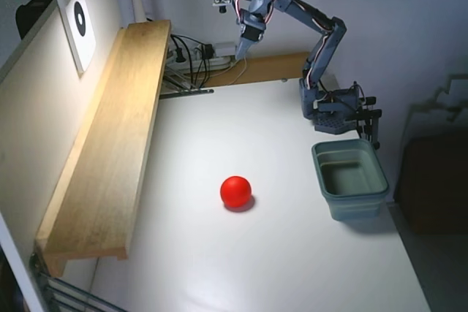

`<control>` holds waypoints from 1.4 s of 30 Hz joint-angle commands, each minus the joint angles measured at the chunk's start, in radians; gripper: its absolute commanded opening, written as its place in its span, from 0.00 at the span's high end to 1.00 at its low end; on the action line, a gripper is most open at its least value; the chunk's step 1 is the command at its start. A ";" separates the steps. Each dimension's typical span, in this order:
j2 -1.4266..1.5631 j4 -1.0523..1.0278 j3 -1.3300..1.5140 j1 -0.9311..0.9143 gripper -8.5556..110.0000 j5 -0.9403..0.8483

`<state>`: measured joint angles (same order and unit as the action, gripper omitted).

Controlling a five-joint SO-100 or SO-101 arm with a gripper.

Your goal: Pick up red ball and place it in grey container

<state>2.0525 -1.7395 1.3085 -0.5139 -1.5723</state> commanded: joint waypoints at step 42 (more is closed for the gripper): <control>0.029 -0.006 0.014 0.294 0.61 0.002</control>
<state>2.0525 -1.7395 1.3085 -0.2823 -1.5739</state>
